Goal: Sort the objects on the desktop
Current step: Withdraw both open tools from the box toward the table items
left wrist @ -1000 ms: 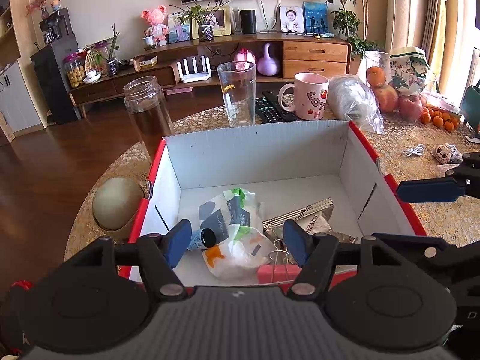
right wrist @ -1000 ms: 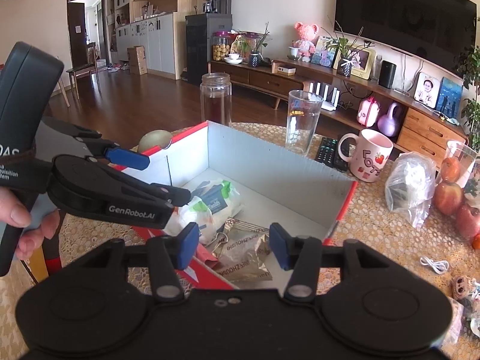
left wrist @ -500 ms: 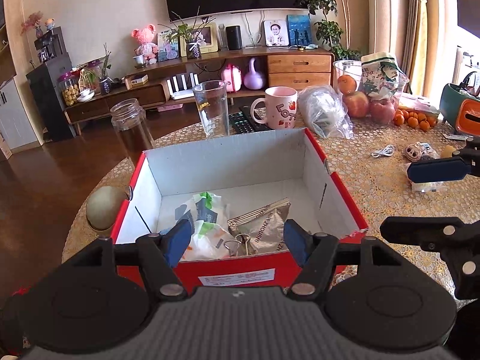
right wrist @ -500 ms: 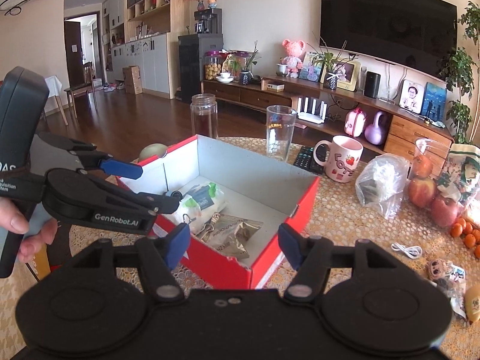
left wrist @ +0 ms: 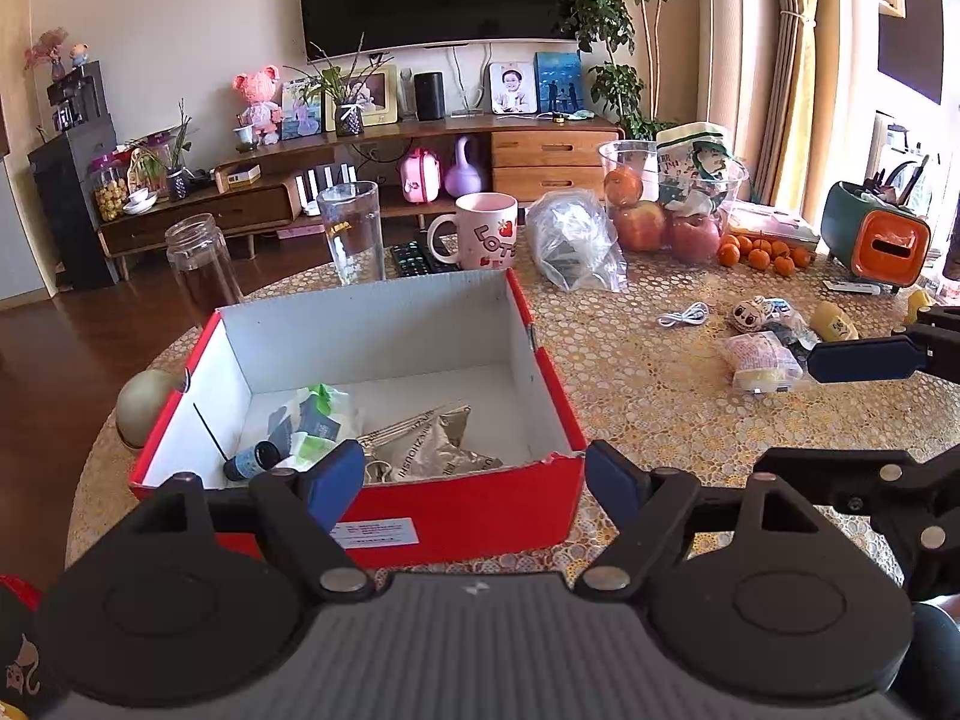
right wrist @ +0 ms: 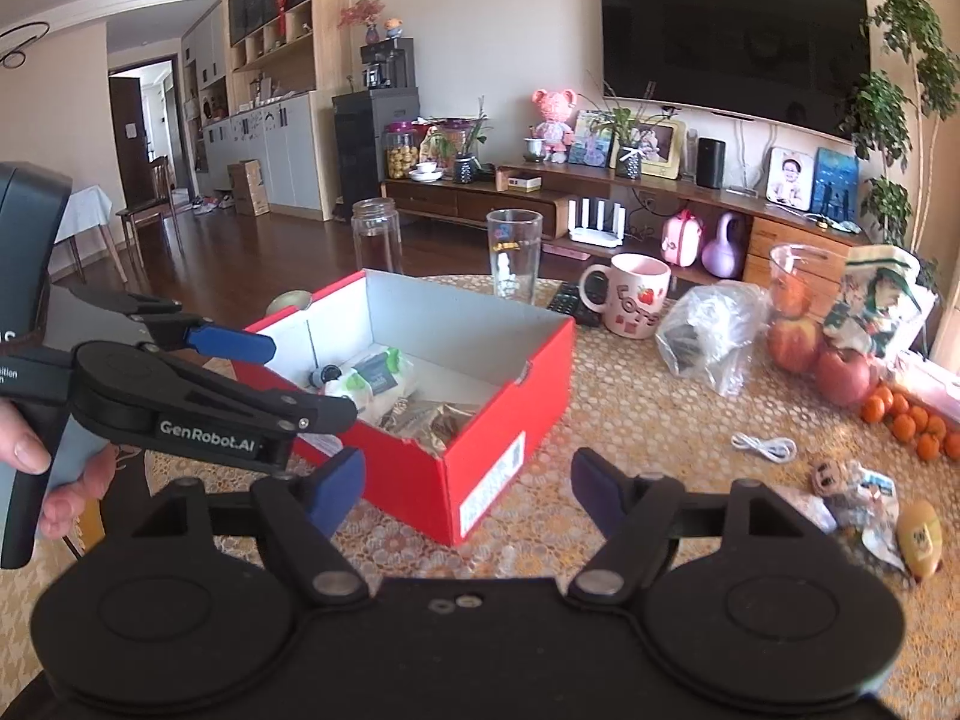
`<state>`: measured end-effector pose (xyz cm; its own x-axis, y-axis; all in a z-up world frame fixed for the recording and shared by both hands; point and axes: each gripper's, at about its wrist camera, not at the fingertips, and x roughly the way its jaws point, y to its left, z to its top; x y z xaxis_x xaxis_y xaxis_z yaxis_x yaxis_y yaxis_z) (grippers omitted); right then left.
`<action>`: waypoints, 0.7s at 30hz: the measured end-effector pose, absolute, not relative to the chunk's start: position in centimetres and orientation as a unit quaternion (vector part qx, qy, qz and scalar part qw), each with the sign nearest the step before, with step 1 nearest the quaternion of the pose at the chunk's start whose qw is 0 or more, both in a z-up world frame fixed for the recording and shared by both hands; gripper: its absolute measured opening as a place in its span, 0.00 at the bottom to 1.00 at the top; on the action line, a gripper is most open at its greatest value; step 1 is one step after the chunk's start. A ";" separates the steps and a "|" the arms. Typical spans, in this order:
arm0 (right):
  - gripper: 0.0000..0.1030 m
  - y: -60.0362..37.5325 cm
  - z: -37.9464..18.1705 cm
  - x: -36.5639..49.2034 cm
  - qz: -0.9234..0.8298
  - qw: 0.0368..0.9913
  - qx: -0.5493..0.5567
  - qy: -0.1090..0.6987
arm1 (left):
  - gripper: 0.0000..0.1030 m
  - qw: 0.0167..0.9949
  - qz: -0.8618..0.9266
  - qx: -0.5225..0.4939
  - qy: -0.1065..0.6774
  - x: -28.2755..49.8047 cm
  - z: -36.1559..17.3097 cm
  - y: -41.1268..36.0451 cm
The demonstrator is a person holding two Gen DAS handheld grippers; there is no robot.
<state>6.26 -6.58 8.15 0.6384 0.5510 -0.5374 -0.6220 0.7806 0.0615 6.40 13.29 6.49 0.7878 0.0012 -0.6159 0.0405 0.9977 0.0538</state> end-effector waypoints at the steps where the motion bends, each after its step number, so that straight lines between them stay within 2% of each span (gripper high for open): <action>1: 0.74 -7.2 8.0 6.1 0.322 0.904 -0.062 0.274 | 0.79 0.945 -0.013 0.033 0.326 6.3 6.4 12.8; 18: 0.77 -17.8 5.6 5.4 0.222 0.937 -0.035 0.269 | 0.79 0.940 -0.083 0.033 0.330 6.4 4.6 4.6; 21: 0.77 -19.7 4.9 5.5 0.202 0.940 -0.030 0.272 | 0.83 0.938 -0.095 0.040 0.331 6.8 4.0 3.2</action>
<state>5.53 -19.65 4.91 0.7704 0.3625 -0.5245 -0.3957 0.9169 0.0525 6.83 3.22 3.98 0.7623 -0.1517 -0.6292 0.2046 0.9788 0.0118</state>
